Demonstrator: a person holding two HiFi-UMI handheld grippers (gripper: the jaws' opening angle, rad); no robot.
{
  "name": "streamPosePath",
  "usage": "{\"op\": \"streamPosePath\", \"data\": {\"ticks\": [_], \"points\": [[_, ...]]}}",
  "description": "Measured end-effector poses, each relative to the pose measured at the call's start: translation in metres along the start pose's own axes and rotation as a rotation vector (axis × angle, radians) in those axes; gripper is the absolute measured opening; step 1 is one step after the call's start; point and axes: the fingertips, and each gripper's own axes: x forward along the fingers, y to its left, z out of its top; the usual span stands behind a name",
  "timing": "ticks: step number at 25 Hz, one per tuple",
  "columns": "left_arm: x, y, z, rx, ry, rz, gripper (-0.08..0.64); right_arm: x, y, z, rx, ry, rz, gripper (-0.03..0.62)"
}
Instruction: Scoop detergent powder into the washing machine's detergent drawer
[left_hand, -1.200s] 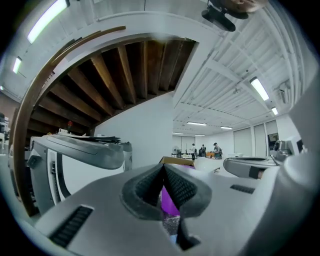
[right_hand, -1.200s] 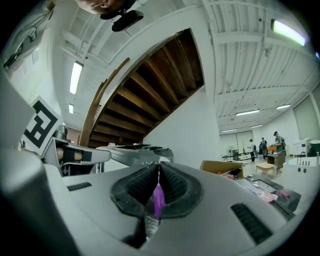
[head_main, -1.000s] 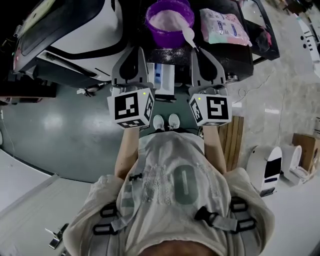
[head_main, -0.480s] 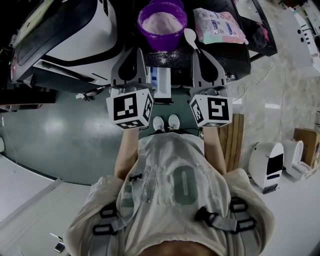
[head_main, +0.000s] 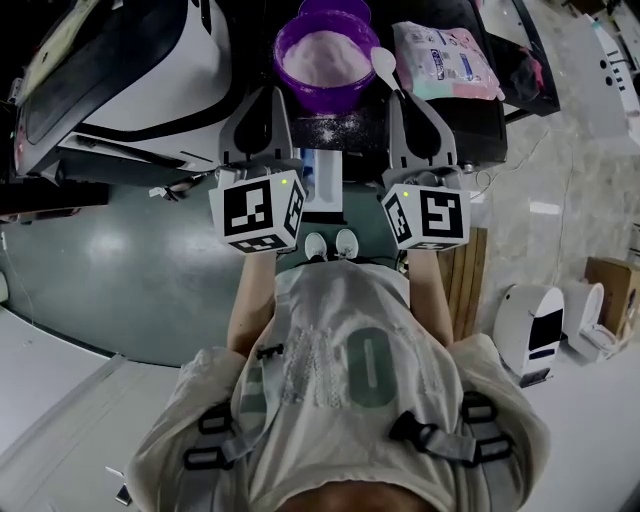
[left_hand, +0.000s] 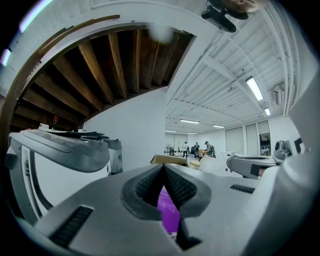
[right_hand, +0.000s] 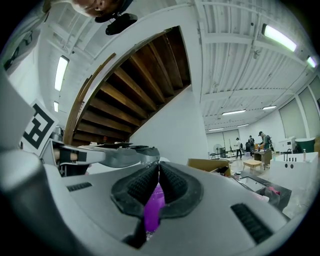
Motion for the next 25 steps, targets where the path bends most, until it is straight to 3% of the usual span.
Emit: {"op": "streamPosePath", "data": {"ticks": [15, 25], "points": [[0.045, 0.021, 0.042, -0.016, 0.015, 0.005, 0.020, 0.047, -0.010, 0.038, -0.020, 0.034, 0.003, 0.009], [0.060, 0.028, 0.043, -0.024, 0.033, 0.006, 0.020, 0.063, -0.005, 0.041, -0.076, 0.076, 0.044, 0.009]]}}
